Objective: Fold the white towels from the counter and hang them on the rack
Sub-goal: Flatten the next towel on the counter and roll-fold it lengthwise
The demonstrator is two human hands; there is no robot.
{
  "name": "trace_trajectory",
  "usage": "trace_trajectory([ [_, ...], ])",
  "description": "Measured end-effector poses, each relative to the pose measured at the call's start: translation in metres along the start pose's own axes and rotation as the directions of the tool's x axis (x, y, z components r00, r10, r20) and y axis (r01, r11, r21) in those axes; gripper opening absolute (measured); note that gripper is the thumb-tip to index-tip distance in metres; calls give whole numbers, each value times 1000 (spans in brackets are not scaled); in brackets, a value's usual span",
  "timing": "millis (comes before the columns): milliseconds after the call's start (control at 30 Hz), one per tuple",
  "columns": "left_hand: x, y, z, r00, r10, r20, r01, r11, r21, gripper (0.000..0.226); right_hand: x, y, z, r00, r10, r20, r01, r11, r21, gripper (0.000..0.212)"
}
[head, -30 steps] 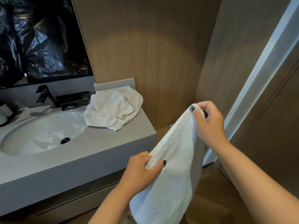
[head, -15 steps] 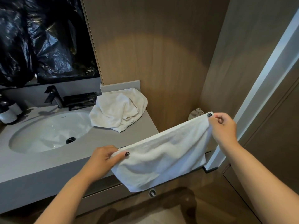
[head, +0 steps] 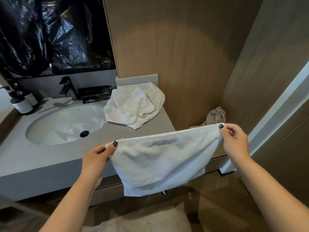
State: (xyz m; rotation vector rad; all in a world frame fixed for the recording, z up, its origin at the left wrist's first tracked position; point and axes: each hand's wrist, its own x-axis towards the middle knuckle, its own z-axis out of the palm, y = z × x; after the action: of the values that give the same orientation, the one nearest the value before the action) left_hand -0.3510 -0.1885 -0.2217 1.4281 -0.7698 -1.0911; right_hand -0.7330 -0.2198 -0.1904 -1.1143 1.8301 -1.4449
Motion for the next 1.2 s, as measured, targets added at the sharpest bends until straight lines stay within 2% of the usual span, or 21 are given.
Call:
trace_trajectory([
  [133,14,-4,-18,994,6,-108,0,998,62,11,-5,17,33,998,36,46,-35,999,-14,10],
  [233,24,-1,-36,988,81,-130,-57,981,184,9,-6,22,61,999,49,25,-48,999,-26,9],
  [333,38,4,-57,981,168,-95,-133,945,300,6,-7,19,82,997,62,44,-60,998,-36,8],
  [500,71,10,-87,979,204,-4,-178,860,479,9,-3,18,109,987,44,153,-39,999,-37,9],
  [600,87,15,-94,961,264,79,-261,781,567,17,4,15,127,989,19,147,-13,999,-42,13],
  [667,98,18,-95,954,287,81,-277,750,601,17,10,12,139,989,12,147,-7,999,-35,14],
  [767,117,22,-91,959,282,18,-237,765,598,14,28,10,154,984,32,176,-33,999,3,16],
  [1033,185,15,-65,987,145,-68,-83,825,559,4,99,18,207,953,116,279,-145,986,85,6],
  [1133,209,-4,-52,982,84,-168,41,777,629,8,116,34,231,914,236,331,-273,959,71,9],
  [1200,220,-20,-45,976,56,-210,114,694,711,13,119,46,249,891,299,341,-321,947,9,15],
])
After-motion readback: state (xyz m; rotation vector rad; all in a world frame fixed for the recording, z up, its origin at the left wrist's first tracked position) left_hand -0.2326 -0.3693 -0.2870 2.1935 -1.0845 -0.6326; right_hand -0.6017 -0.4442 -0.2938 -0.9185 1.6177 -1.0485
